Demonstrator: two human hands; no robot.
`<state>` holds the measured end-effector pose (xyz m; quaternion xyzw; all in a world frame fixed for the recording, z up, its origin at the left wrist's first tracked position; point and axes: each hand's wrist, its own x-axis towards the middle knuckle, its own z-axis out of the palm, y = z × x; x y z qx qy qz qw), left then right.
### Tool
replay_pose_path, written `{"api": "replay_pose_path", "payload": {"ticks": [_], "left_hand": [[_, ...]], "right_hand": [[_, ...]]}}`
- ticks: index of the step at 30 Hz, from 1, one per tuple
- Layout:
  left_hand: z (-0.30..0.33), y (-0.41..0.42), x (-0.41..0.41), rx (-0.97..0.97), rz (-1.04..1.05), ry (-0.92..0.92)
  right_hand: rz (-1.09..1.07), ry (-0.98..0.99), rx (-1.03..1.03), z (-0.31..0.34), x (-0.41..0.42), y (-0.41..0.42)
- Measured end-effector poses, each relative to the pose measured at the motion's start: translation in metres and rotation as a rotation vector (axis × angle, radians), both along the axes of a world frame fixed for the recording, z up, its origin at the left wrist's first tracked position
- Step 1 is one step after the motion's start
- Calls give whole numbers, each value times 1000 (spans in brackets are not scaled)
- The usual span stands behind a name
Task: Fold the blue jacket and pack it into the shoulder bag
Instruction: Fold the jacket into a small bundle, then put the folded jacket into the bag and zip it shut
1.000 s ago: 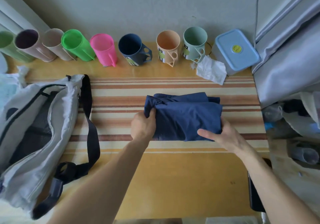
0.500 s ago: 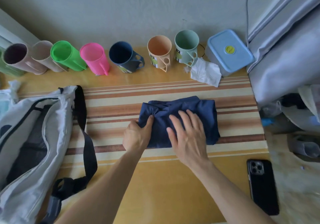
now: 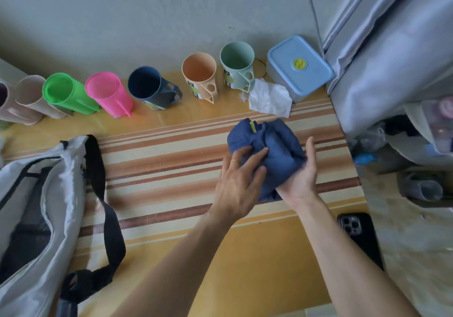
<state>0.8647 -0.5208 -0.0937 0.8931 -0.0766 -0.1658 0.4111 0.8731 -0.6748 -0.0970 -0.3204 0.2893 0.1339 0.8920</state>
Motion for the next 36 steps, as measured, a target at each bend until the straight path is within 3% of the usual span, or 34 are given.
{"api": "replay_pose_path", "payload": {"ticks": [2,3,6,8,10,12,14,16,18,20,22,24,26,29,36], "left_hand": [[-11,-11,-2,162,-109,-53],[-15,-14,-5,200,-149,-84],[-31,-13,-12,321,-283,-226],[-41,-10,-20,369,-379,-252],[-49,-8,-26,422,-434,-233],[-56,-7,-25,443,-463,-188],[-60,-7,-18,439,-497,-87],[-55,-9,-13,297,-460,12],[-46,-12,-15,73,-240,38],[-40,-16,-23,-15,157,3],[-32,-21,-28,-111,515,220],[-25,-21,-27,-312,675,556],[-20,-13,-26,-459,691,702],[-3,15,-35,-618,692,761],[67,135,-73,-808,713,644]], "right_hand": [[66,10,-101,2,-3,-13],[106,40,-277,0,-6,-19],[145,83,-1113,-4,-27,-31],[250,-134,-1455,-9,-35,-34],[401,-235,-1422,-21,-38,-29],[491,-209,-1410,-39,-43,-24],[470,-223,-1508,-54,-47,-22],[423,-263,-1513,-64,-50,-23],[367,-286,-1432,-67,-49,-22],[302,-271,-1394,-64,-49,-20],[259,-215,-1337,-57,-46,-18],[248,-134,-1191,-43,-43,-16],[246,-95,-1035,-23,-47,-9],[289,-110,-911,10,-63,10],[458,-297,-696,74,-74,108]]}}
